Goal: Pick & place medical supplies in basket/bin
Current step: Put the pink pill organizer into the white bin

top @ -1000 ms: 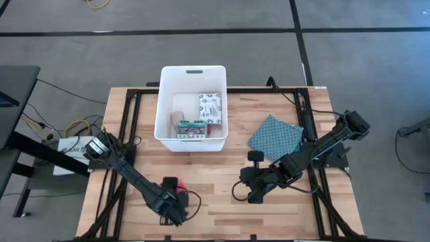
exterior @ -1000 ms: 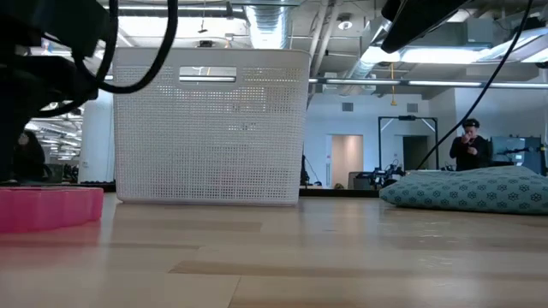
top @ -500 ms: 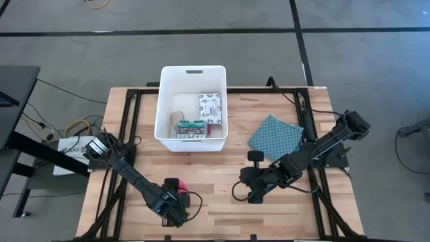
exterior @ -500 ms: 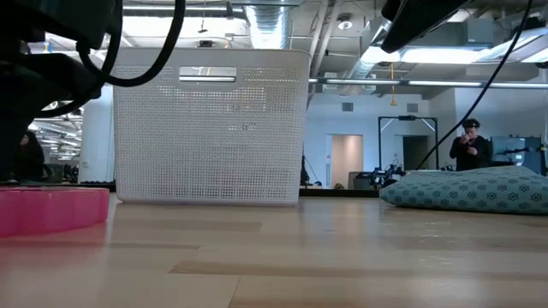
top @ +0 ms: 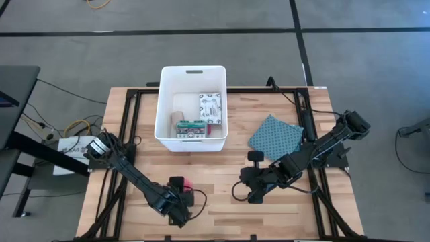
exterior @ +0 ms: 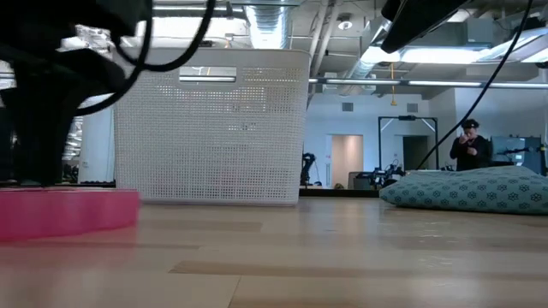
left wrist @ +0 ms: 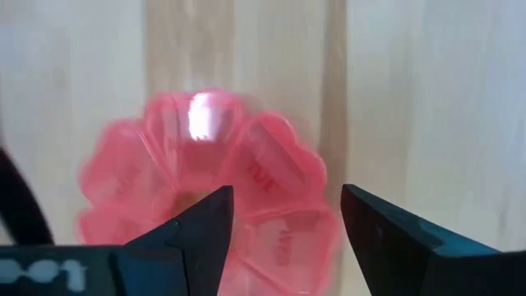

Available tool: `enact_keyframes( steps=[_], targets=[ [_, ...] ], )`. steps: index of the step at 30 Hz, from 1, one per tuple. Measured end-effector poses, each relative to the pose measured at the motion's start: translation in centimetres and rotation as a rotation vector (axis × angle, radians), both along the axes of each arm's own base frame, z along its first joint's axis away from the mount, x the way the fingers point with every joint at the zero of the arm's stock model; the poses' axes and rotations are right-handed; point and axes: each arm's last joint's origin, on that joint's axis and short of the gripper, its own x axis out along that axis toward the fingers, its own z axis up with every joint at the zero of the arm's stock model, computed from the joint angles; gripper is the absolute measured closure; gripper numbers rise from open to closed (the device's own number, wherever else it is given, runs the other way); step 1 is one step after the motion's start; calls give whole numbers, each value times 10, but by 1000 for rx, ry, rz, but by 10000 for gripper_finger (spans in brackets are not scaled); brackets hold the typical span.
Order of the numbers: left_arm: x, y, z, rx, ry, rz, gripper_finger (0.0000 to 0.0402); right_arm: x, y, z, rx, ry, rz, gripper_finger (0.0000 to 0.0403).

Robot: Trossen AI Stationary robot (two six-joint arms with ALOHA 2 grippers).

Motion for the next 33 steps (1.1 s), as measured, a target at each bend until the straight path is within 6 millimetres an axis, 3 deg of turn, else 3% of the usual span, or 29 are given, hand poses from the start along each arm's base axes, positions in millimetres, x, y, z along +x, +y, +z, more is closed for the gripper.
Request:
enact_keyframes(
  steps=[14,22,27,33],
  targets=[
    [9,7,0,-85,27,7,184,0,0,0,-1,0,0,403],
    [11,14,0,-44,29,15,184,0,0,0,-1,0,0,403],
    [11,16,0,0,44,-87,184,0,0,0,-1,0,0,403],
    [12,17,2,-27,41,31,184,0,0,-2,-3,1,0,403]
  ],
)
